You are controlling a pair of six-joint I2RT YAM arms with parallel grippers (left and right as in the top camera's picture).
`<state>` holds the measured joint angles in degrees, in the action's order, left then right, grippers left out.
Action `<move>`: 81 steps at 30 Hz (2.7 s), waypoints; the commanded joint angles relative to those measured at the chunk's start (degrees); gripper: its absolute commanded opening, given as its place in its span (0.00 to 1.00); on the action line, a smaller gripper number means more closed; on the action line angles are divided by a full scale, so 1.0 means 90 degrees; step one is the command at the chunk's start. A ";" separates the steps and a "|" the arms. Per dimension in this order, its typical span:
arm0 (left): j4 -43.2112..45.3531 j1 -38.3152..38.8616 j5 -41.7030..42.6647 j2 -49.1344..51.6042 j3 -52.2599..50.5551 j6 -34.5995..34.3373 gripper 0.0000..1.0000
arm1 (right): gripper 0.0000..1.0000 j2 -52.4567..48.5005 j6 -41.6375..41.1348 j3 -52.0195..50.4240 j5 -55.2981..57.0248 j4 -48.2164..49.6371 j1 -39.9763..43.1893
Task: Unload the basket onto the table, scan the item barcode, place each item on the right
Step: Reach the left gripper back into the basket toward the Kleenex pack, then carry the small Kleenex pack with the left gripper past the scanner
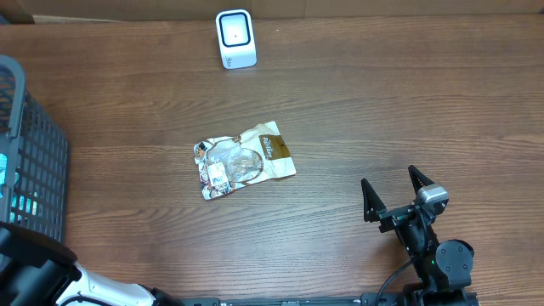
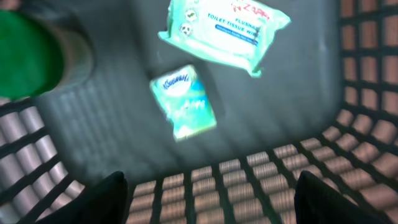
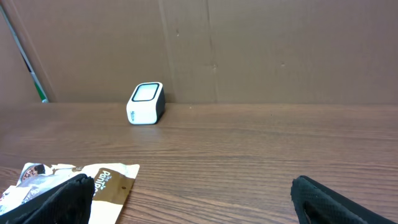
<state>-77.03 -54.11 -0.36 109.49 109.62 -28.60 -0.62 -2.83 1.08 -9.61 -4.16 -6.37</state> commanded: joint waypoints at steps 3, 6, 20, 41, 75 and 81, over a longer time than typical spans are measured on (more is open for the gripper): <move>0.0957 -0.0068 -0.0129 0.0080 -0.1326 -0.0129 0.71 | 1.00 0.0051 -0.0015 -0.0068 0.0056 0.0022 0.0027; 0.1579 -0.0056 -0.0255 0.0085 -0.1936 -0.0061 0.72 | 1.00 0.0051 -0.0015 -0.0068 0.0058 0.0022 0.0027; 0.3927 0.0027 -0.0665 0.0085 -0.3585 0.0318 0.79 | 1.00 0.0051 -0.0015 -0.0068 0.0058 0.0022 0.0027; 0.4080 0.0034 -0.0546 0.0333 -0.3752 0.0321 0.04 | 1.00 0.0051 -0.0015 -0.0068 0.0058 0.0022 0.0027; -0.0974 0.3485 0.1965 -0.1302 0.2412 0.1579 0.04 | 1.00 0.0051 -0.0015 -0.0068 0.0058 0.0022 0.0027; -0.1064 0.5224 0.1579 -0.1056 0.1846 0.1632 0.04 | 1.00 0.0051 -0.0015 -0.0068 0.0058 0.0022 0.0027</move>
<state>-86.63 -13.06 16.08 98.06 129.23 -15.88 -0.62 -2.83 1.08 -9.61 -4.14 -6.37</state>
